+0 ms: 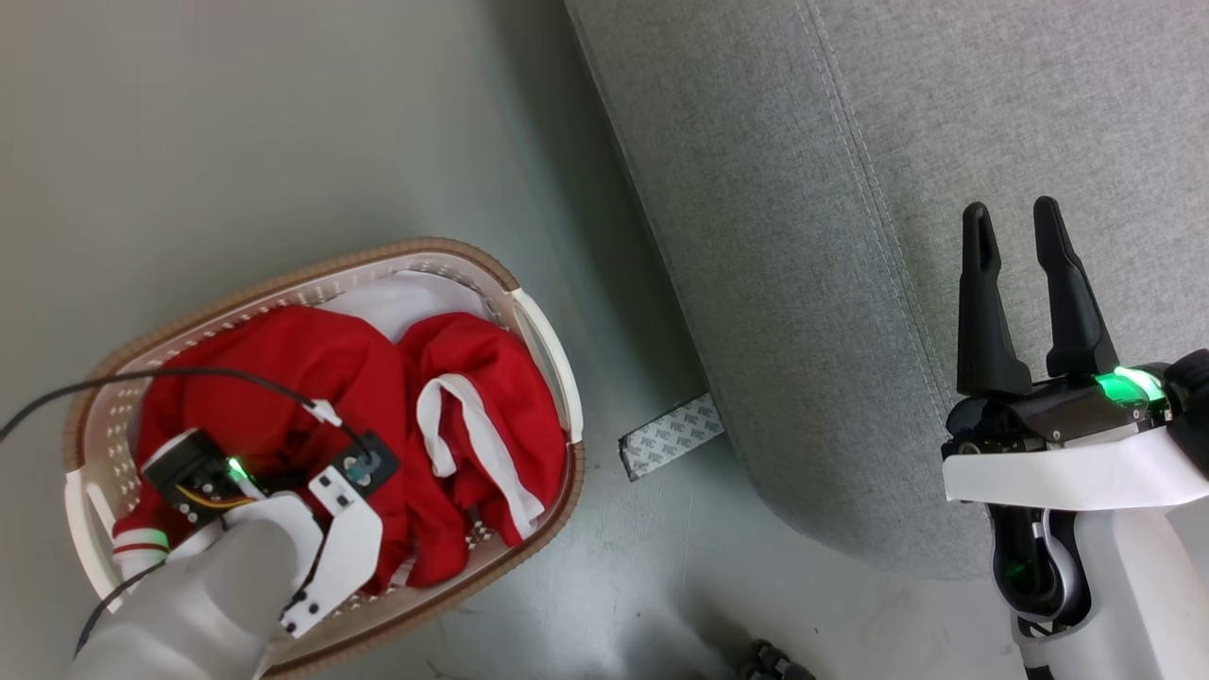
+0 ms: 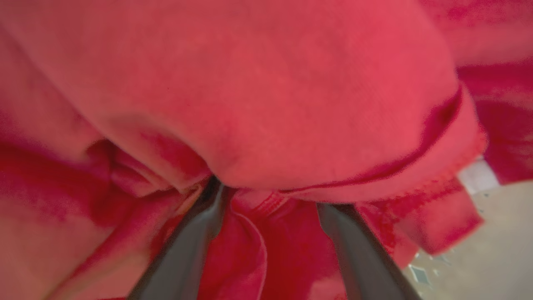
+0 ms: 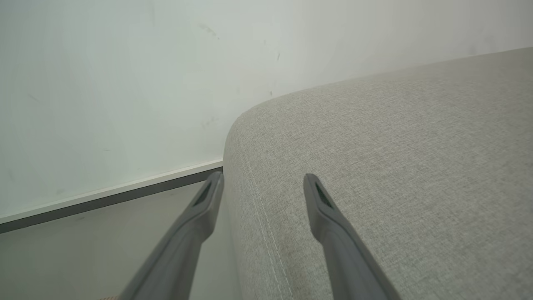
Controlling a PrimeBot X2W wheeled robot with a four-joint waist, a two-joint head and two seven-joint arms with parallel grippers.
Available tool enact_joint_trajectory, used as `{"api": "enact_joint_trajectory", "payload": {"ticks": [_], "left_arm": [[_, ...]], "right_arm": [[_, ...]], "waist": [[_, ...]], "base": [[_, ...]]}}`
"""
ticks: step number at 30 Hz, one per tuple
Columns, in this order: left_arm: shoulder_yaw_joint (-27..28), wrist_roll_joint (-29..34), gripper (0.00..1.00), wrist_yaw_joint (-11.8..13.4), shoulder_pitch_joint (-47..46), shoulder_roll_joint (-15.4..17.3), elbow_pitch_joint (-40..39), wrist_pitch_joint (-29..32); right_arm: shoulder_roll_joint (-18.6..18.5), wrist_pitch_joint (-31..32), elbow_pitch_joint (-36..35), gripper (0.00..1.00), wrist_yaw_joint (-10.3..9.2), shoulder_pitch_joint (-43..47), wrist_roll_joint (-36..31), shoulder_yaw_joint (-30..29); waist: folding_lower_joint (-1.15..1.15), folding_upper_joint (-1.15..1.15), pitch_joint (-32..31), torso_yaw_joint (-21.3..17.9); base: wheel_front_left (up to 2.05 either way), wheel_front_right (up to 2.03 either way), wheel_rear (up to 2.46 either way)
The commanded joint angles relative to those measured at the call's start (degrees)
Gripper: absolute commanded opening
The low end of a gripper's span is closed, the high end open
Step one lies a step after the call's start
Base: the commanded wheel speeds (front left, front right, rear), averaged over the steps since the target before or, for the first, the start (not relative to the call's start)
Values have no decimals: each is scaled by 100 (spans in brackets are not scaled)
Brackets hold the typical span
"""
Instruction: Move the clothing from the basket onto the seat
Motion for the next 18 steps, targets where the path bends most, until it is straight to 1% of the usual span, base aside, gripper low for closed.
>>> {"api": "enact_joint_trajectory", "payload": {"ticks": [1, 2, 3, 4, 8, 10, 14, 18], "left_arm": [[-25, -54, 100, 8, -43, 52, 35, 30], [-44, -119, 80, 8, -48, 44, 38, 30], [-70, -172, 36, 8, -55, 37, 39, 11], [-104, -222, 0, 8, -58, 37, 40, -2], [-176, -439, 0, 8, -8, 55, 45, -81], [-167, -548, 0, 9, 15, 8, 44, -187], [-95, -756, 0, 9, 81, -159, 44, -438], [-30, -925, 0, 9, 205, -414, 31, -794]], "right_arm": [[-2, 1, 7, 100, -12, -47, 1, 0], [-2, 1, 13, 100, -12, -42, -8, 4], [-2, 1, 22, 100, -12, -38, -18, 8], [-2, 1, 35, 100, -12, -34, -28, 12], [-2, 1, 75, 100, -12, -22, -75, 11], [-2, 1, 99, 100, -12, -41, -142, -27], [-2, 1, 132, 100, -12, -72, -263, -69], [-4, 1, 204, 100, -12, 16, -473, -80]], "waist": [[0, 0, 16, -6], [0, 0, 19, -5], [0, 0, 18, -4], [0, 0, 8, -6], [0, 0, -91, -15], [0, 0, -202, 37], [0, 0, -556, 216], [0, 0, -1066, 519]], "base": [[0, 0, 0], [0, 0, 0], [0, 0, 0], [0, 0, 0], [0, 0, 0], [0, 0, 0], [0, 0, 0], [0, 0, 0]]}}
